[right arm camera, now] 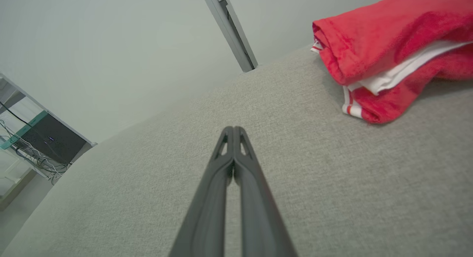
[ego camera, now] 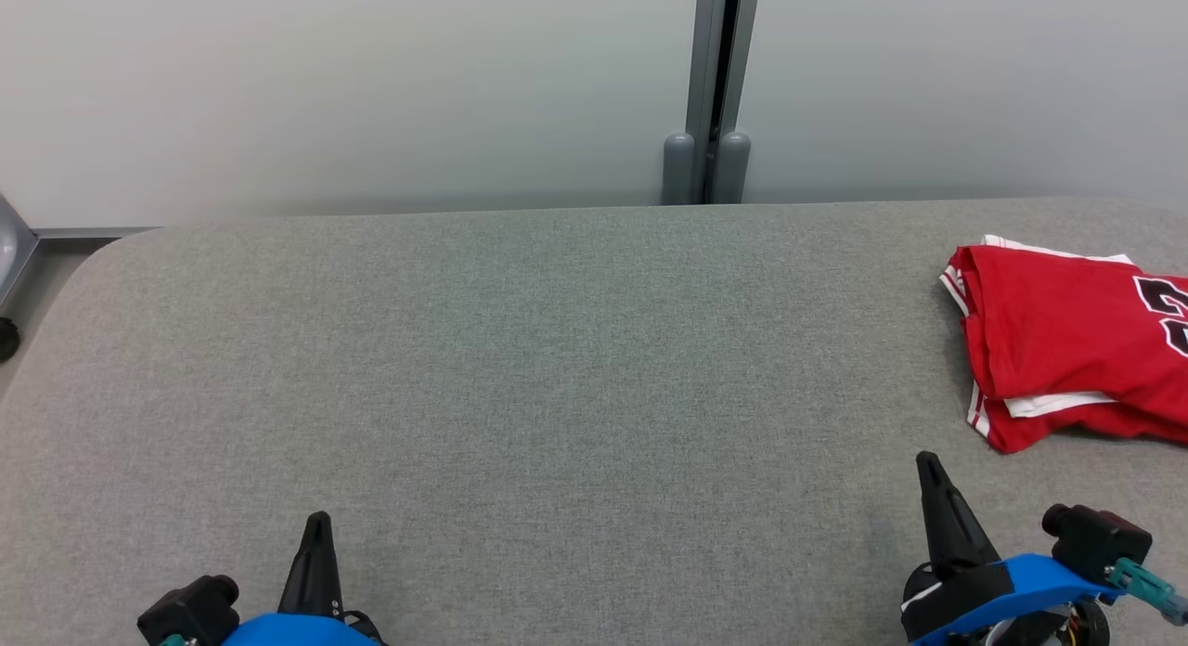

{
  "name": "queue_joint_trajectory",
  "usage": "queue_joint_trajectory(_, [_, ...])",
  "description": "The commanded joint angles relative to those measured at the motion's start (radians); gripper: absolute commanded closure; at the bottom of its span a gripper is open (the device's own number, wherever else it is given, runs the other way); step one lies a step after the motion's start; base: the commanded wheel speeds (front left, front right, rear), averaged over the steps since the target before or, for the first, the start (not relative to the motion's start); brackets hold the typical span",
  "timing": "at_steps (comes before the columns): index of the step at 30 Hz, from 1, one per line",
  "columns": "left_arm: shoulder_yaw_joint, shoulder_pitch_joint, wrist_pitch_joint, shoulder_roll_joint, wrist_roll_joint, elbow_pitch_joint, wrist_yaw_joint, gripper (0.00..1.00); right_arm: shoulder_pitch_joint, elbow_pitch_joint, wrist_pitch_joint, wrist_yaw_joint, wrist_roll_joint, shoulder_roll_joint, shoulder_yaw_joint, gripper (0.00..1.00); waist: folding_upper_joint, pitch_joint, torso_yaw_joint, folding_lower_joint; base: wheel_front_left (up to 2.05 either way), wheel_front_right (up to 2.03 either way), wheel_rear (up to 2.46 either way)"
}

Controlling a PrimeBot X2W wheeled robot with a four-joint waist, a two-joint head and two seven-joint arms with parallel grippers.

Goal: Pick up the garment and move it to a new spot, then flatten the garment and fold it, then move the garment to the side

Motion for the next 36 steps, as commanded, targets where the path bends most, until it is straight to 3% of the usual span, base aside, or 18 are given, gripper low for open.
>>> queue_joint_trajectory(1, [0.017,-0.032,0.006,0.001,-0.029,-0.016,-0.009,1.00,-0.016,-0.022,0.006,0.000,0.038,-0.002,-0.006,1.00,0.0000,0.000,0.000,0.0000,0.00,0.00,0.00])
queue_joint_trajectory(36, [0.148,-0.086,0.131,-0.043,-0.420,-0.032,-0.087,1.00,-0.027,-0.068,0.125,0.000,0.509,-0.003,-0.058,1.00,0.0000,-0.011,-0.010,0.0000,0.00,0.00,0.00])
